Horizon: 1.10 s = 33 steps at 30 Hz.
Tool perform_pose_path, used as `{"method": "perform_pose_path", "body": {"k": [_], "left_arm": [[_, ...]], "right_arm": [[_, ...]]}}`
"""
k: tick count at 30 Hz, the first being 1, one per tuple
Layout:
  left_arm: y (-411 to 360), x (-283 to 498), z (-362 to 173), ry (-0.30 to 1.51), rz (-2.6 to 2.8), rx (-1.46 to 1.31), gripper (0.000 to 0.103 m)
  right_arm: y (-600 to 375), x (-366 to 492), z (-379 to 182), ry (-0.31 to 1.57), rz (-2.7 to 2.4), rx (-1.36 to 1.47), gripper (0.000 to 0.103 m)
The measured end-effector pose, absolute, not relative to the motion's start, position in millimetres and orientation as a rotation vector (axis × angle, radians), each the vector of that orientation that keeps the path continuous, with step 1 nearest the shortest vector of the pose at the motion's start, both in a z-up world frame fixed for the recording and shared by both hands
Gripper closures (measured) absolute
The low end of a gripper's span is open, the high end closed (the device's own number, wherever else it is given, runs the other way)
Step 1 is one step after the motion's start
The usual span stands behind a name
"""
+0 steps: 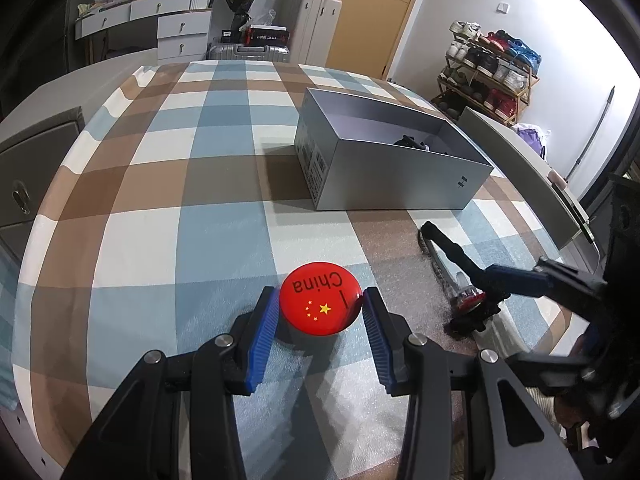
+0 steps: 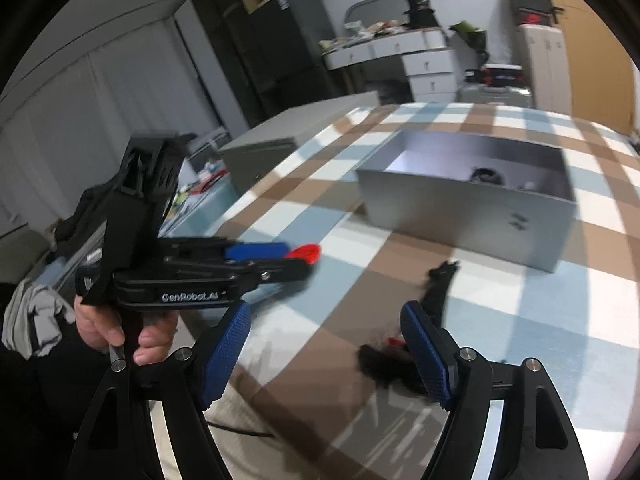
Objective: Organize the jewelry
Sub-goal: 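Hold the red badge in the left gripper while the right gripper grasps the second red-and-clear ring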
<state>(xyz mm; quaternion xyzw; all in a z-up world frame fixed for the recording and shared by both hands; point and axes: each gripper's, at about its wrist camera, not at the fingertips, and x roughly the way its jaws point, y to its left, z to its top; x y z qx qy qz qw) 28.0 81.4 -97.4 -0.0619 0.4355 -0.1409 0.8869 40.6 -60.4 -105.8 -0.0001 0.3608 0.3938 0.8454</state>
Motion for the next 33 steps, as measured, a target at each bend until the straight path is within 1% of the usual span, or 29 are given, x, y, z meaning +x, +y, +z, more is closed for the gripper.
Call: {"method": "perform_pose_path", "body": {"k": [5,12,14,16,19,22,28,31,33], "left_arm": [[80,27,-99,0.913,-0.298,-0.119,0.066],[78,28,-100,0.922,-0.304,-0.118,0.066],[77,29,-100,0.923,-0.306,-0.114,0.066],[76,29,-100,0.924,-0.307,-0.107,0.066],[77,30,-100,0.926,-0.303,-0.11,0.066],[77,30,-100,0.926,-0.301,-0.111,0.066],[76,30,-99,0.924,-0.301,-0.11,0.066],[75,29,-98,0.921,-0.303,-0.108,0.066],[73,29,-97,0.918,-0.305,-0.105,0.066]], "right_arm": [[-61,47,-113,0.794,0.759,-0.01,0.026],[-71,49,-113,0.79,0.702,-0.041,0.026],[-75,50,-115,0.796,0.69,-0.04,0.028],[-78,52,-117,0.812,0.68,-0.031,0.035],[-79,53,-119,0.819,0.672,-0.034,0.041],[-77,52,-120,0.815,0.663,-0.063,0.045],[-66,51,-127,0.826,0.644,-0.135,0.064],[-64,49,-129,0.821,0.631,-0.164,0.082],[-64,50,-129,0.815,0.633,-0.163,0.083]]}}
